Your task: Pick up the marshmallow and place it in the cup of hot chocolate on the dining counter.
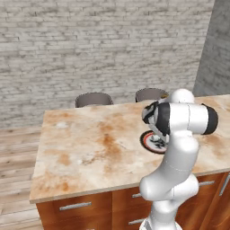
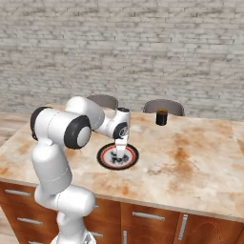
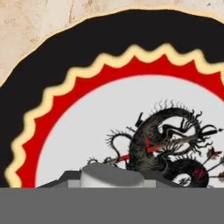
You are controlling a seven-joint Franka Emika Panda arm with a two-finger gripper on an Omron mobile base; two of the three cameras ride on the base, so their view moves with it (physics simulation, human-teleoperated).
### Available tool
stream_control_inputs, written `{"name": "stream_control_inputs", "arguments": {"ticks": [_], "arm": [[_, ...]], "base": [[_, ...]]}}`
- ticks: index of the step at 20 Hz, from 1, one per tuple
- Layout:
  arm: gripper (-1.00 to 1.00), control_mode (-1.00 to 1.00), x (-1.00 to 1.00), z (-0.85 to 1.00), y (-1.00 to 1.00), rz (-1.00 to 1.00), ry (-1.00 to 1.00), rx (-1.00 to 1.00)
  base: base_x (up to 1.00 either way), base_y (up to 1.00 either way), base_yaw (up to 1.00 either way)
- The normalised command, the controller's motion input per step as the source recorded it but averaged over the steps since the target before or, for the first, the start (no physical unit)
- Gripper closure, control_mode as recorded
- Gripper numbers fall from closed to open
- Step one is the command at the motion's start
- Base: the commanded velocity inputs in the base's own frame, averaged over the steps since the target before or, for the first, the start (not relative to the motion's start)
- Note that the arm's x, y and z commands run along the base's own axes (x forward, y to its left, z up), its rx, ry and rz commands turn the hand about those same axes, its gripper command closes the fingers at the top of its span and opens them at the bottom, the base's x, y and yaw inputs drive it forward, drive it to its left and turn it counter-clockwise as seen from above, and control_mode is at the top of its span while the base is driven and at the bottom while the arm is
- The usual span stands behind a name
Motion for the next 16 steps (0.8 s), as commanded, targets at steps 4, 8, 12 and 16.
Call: {"name": "stream_control_inputs", "arguments": {"ticks": [4,8,12,16], "arm": [[1.00,-1.00,-0.07,0.41,0.24,0.14,-0.14,0.00],[1.00,-1.00,-0.05,0.95,0.18,0.27,-0.12,0.00],[1.00,-1.00,0.00,0.81,0.40,0.51,-0.12,0.00],[1.00,-1.00,-0.01,0.58,0.58,0.77,-0.10,-0.07]], "base": [[0.00,0.00,0.00],[0.00,0.00,0.00],[0.00,0.00,0.00],[0.00,0.00,0.00]]}}
